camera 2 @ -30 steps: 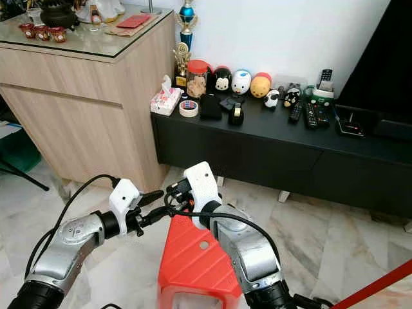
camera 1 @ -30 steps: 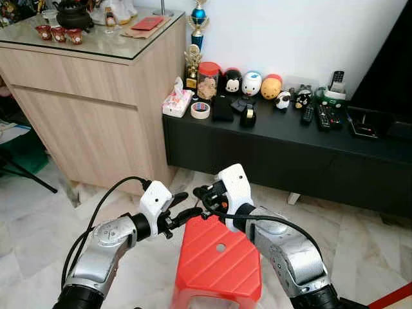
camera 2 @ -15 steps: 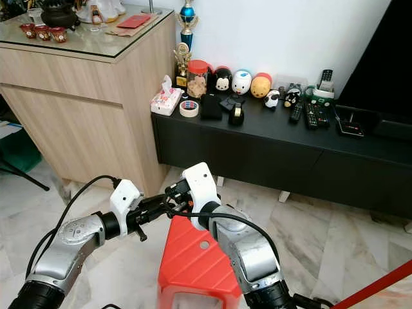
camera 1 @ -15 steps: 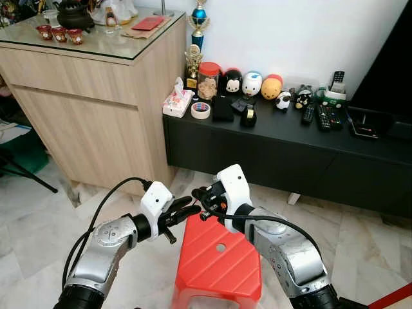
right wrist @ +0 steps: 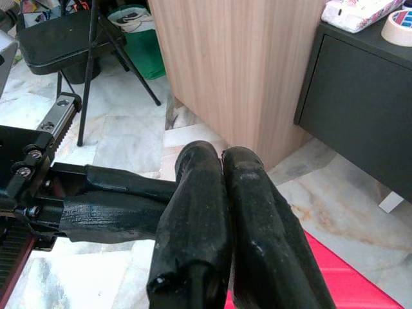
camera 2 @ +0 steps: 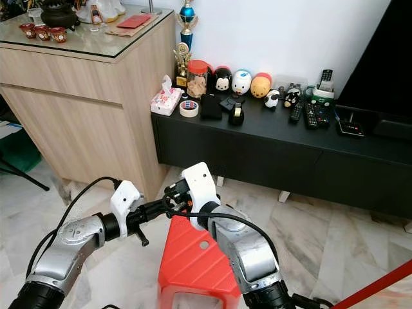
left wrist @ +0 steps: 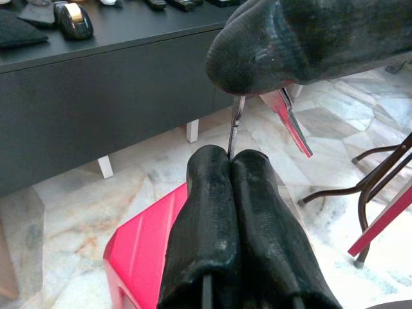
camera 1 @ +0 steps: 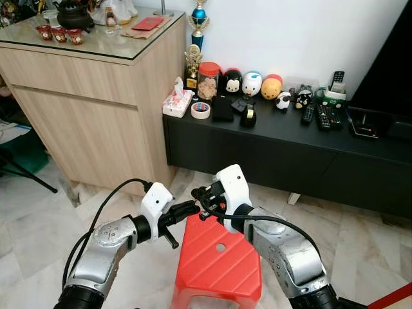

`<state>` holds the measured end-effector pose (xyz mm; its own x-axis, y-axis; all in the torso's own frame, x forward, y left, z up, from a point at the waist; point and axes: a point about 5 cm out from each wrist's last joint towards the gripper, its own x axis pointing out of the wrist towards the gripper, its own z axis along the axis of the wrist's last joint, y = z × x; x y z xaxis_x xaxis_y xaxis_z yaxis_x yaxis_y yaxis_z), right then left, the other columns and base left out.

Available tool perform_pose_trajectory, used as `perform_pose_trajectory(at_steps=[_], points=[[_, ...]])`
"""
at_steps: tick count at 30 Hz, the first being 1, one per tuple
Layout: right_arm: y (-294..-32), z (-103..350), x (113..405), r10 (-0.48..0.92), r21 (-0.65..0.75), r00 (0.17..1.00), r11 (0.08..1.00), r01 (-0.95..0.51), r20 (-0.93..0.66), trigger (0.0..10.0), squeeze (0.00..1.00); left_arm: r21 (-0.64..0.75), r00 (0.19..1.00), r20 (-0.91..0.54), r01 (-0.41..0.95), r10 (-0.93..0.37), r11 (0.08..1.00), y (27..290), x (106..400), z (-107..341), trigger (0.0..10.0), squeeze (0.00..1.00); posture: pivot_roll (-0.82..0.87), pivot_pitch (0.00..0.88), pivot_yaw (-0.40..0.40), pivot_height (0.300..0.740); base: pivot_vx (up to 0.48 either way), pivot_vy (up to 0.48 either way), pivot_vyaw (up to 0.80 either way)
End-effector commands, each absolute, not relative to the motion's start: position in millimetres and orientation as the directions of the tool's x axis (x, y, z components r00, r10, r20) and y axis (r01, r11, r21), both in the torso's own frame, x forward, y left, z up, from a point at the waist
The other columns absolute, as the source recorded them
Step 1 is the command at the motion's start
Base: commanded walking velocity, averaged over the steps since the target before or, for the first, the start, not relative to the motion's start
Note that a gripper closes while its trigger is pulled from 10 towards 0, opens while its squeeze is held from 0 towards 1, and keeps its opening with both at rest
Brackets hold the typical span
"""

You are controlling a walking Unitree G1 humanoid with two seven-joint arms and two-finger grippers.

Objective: Hang keys on a hook

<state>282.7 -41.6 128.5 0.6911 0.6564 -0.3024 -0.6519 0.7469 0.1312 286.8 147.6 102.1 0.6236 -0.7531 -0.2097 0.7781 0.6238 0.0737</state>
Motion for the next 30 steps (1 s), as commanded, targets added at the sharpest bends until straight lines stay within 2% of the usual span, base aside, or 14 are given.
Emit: perform_pose_trajectory(at_steps=[1, 30], points=[[-41, 136, 282, 0.662, 0.120, 0.696, 0.743, -0.659, -0.277, 10.0, 0.00, 0.059, 0.634, -0.206, 0.768, -0.746, 0.637, 150, 286, 102, 0.0, 0.00, 0.05, 0.021, -0.083, 0.740, 0.000, 0.000, 0.00], [-54, 125, 289, 0.592, 0.077, 0.733, 0.793, -0.605, -0.336, 10.0, 0.00, 0.044, 0.654, -0.202, 0.750, -0.729, 0.660, 158, 286, 104, 0.0, 0.00, 0.06, 0.032, -0.079, 0.740, 0.000, 0.000, 0.00]])
